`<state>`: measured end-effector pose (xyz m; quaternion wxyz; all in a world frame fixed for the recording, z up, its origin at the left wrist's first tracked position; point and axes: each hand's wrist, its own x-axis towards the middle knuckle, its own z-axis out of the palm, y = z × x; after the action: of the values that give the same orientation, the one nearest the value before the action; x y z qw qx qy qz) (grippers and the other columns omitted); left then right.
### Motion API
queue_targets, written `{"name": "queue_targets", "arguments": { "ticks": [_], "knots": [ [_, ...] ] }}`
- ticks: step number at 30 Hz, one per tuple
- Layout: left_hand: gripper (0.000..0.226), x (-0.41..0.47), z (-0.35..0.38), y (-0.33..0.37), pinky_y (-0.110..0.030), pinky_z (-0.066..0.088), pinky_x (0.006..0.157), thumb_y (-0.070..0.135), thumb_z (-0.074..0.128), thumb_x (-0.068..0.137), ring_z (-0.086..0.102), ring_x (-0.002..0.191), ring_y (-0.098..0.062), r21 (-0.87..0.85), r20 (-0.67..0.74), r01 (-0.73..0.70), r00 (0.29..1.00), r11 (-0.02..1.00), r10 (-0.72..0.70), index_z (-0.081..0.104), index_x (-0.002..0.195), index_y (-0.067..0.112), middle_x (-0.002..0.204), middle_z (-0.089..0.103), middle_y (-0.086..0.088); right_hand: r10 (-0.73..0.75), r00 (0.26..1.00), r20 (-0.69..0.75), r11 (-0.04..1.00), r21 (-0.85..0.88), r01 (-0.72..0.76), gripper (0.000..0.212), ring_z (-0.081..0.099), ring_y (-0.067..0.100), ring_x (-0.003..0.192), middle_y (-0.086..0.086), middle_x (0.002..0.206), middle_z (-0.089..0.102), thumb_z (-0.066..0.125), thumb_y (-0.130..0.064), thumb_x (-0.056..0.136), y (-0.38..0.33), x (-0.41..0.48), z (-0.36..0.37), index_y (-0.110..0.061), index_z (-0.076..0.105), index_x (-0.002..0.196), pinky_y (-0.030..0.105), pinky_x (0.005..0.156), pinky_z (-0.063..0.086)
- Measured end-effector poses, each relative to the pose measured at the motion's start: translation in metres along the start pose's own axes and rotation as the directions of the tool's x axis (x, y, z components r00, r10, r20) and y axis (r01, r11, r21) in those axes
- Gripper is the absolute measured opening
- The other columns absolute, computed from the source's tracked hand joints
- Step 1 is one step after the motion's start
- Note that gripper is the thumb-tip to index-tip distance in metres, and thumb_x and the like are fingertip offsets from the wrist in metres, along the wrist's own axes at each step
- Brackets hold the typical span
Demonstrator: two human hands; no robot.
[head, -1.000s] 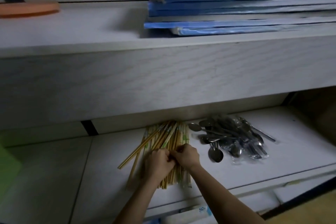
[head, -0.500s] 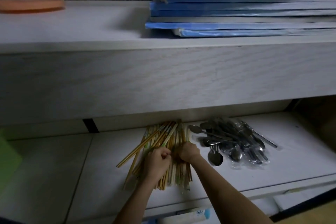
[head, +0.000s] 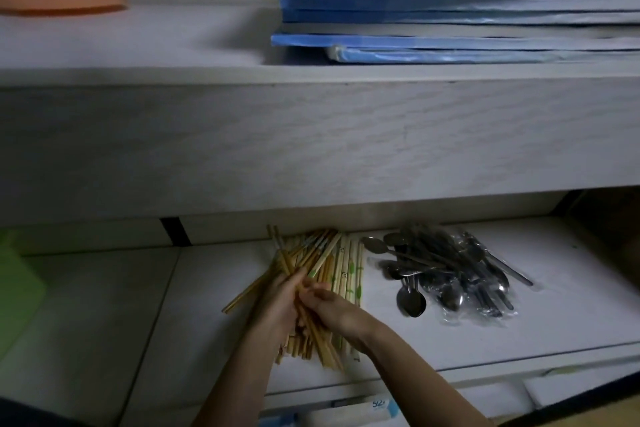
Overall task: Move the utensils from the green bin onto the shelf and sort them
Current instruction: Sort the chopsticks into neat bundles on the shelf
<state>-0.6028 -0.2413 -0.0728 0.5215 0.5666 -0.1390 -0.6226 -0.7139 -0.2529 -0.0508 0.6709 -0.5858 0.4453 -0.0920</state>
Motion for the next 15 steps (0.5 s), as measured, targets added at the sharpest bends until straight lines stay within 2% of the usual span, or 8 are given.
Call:
{"name": "queue_targets", "arguments": {
  "ticks": [1, 3, 4, 6, 7, 9, 12, 15],
  "knots": [
    [0.027, 0.003, -0.006, 0.004, -0.031, 0.048, 0.059, 0.022, 0.048, 0.095, 0.065, 0.058, -0.019, -0.081, -0.039, -0.001, 0.999, 0.997, -0.002, 0.051, 0.073, 0.007, 0.073, 0.066, -0.016, 0.013, 0.999, -0.045, 0.999, -0.049, -0.015, 0.042, 0.064, 0.025, 0.101, 0.012, 0.107, 0.065, 0.036, -0.04, 0.099, 0.001, 0.004, -0.002, -0.009, 0.056, 0.119, 0.03, 0.089, 0.05],
    [0.035, 0.007, -0.017, 0.008, -0.029, 0.047, 0.06, 0.02, 0.044, 0.097, 0.059, 0.046, -0.016, -0.209, -0.129, -0.023, 0.992, 0.978, -0.004, 0.042, 0.063, 0.009, 0.056, 0.053, -0.01, -0.057, 0.972, -0.23, 0.937, -0.349, -0.027, 0.04, 0.063, 0.024, 0.103, 0.01, 0.112, 0.064, 0.038, -0.042, 0.098, 0.007, 0.014, -0.007, -0.012, 0.061, 0.113, 0.035, 0.092, 0.051],
    [0.037, 0.009, -0.023, 0.008, -0.026, 0.045, 0.056, 0.019, 0.043, 0.097, 0.053, 0.037, -0.012, -0.248, -0.156, -0.025, 0.988, 0.968, -0.014, 0.04, 0.062, 0.01, 0.046, 0.048, -0.005, -0.129, 0.948, -0.29, 0.859, -0.511, -0.04, 0.036, 0.062, 0.023, 0.1, 0.009, 0.111, 0.063, 0.04, -0.039, 0.097, 0.011, 0.018, -0.009, -0.013, 0.061, 0.109, 0.037, 0.09, 0.052],
    [0.037, 0.01, -0.032, 0.009, -0.018, 0.035, 0.037, 0.019, 0.041, 0.098, 0.033, 0.024, -0.006, -0.314, -0.122, -0.006, 0.992, 0.95, -0.034, 0.038, 0.062, 0.012, 0.034, 0.038, 0.004, -0.212, 0.919, -0.334, 0.728, -0.681, -0.079, 0.03, 0.06, 0.023, 0.099, 0.008, 0.111, 0.06, 0.042, -0.036, 0.096, 0.018, 0.022, -0.012, -0.014, 0.06, 0.108, 0.038, 0.087, 0.052],
    [0.037, 0.009, -0.036, 0.009, -0.015, 0.029, 0.031, 0.019, 0.04, 0.099, 0.028, 0.022, -0.004, -0.339, -0.09, 0.007, 0.995, 0.941, -0.04, 0.038, 0.063, 0.013, 0.032, 0.034, 0.004, -0.22, 0.909, -0.354, 0.699, -0.707, -0.107, 0.03, 0.06, 0.023, 0.099, 0.007, 0.11, 0.06, 0.043, -0.036, 0.095, 0.021, 0.023, -0.014, -0.015, 0.059, 0.108, 0.037, 0.086, 0.052],
    [0.038, 0.011, -0.043, 0.007, -0.012, 0.023, 0.027, 0.02, 0.037, 0.1, 0.025, 0.022, -0.003, -0.344, -0.054, 0.028, 0.997, 0.939, -0.05, 0.037, 0.062, 0.014, 0.031, 0.031, 0.005, -0.21, 0.894, -0.397, 0.677, -0.718, -0.16, 0.033, 0.061, 0.022, 0.095, 0.005, 0.106, 0.062, 0.044, -0.044, 0.093, 0.024, 0.022, -0.016, -0.017, 0.059, 0.106, 0.037, 0.085, 0.053],
    [0.038, 0.012, -0.045, 0.003, -0.012, 0.022, 0.027, 0.02, 0.037, 0.099, 0.025, 0.022, -0.003, -0.324, -0.052, 0.034, 0.997, 0.945, -0.054, 0.037, 0.062, 0.014, 0.031, 0.031, 0.004, -0.202, 0.878, -0.434, 0.617, -0.753, -0.23, 0.042, 0.061, 0.019, 0.091, 0.003, 0.101, 0.062, 0.048, -0.055, 0.088, 0.023, 0.024, -0.014, -0.017, 0.058, 0.103, 0.036, 0.085, 0.053],
    [0.034, 0.012, -0.043, 0.0, -0.011, 0.022, 0.026, 0.017, 0.036, 0.1, 0.026, 0.021, -0.003, -0.328, -0.07, 0.024, 0.996, 0.944, -0.05, 0.04, 0.066, 0.013, 0.031, 0.033, 0.004, -0.212, 0.872, -0.441, 0.549, -0.792, -0.268, 0.043, 0.061, 0.02, 0.094, 0.004, 0.103, 0.062, 0.049, -0.054, 0.088, 0.017, 0.028, -0.01, -0.016, 0.057, 0.106, 0.035, 0.087, 0.051]
  ]
}}
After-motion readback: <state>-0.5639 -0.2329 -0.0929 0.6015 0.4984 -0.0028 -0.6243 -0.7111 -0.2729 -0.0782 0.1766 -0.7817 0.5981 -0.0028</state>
